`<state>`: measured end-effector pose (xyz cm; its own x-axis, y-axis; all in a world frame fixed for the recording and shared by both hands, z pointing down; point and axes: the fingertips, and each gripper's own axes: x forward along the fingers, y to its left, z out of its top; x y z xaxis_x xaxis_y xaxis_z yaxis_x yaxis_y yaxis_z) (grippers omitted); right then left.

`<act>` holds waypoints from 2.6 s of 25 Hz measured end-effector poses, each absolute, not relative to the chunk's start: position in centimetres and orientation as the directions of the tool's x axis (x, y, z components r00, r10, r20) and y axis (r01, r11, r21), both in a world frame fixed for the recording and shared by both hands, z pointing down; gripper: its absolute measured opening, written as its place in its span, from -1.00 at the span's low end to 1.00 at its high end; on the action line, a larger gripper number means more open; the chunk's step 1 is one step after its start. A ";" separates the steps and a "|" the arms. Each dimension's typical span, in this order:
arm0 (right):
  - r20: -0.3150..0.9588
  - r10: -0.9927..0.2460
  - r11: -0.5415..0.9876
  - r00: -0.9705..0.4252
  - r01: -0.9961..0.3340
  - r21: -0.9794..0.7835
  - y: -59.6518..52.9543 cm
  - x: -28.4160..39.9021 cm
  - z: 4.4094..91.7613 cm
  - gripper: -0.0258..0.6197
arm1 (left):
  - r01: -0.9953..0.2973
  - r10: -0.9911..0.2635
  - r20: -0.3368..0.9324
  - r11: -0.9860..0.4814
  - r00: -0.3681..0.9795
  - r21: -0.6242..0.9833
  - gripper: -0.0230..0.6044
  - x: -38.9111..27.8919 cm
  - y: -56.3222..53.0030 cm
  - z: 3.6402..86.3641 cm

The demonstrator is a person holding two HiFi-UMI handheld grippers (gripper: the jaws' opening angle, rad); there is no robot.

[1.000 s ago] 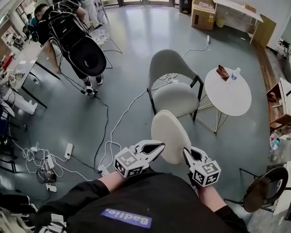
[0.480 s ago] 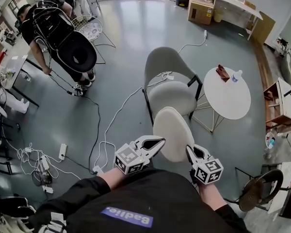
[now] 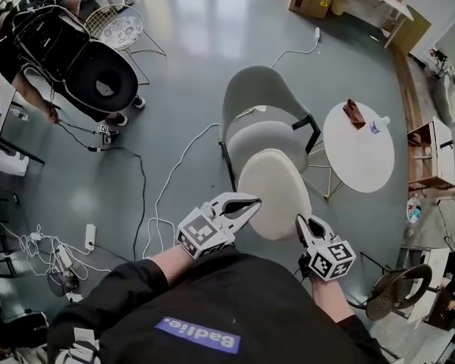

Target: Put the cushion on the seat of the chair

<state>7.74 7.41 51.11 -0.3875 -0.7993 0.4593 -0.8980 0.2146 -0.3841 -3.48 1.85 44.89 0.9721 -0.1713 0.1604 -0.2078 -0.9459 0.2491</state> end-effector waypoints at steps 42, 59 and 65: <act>0.405 -0.752 0.080 -0.520 -0.682 -0.727 -18.5 14.9 70.0 -0.77 | -0.458 -0.355 0.337 -0.837 0.872 0.301 -0.87 4.6 -14.1 52.5; 0.531 -0.772 -0.150 -0.349 -0.712 -0.686 -16.9 24.3 86.5 -0.76 | -0.448 -0.297 0.409 -0.825 0.863 0.346 -0.88 6.1 -14.6 56.7; 0.591 -0.753 -0.160 -0.288 -0.792 -0.590 -17.1 25.7 90.8 -0.76 | -0.458 -0.279 0.448 -0.813 0.849 0.361 -0.87 6.6 -14.4 58.3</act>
<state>25.70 -17.10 90.84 -0.2882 -0.7534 0.5911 -0.7918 -0.1597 -0.5895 6.61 -14.45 58.28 0.8492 -0.2793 0.4482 -0.4577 -0.8127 0.3607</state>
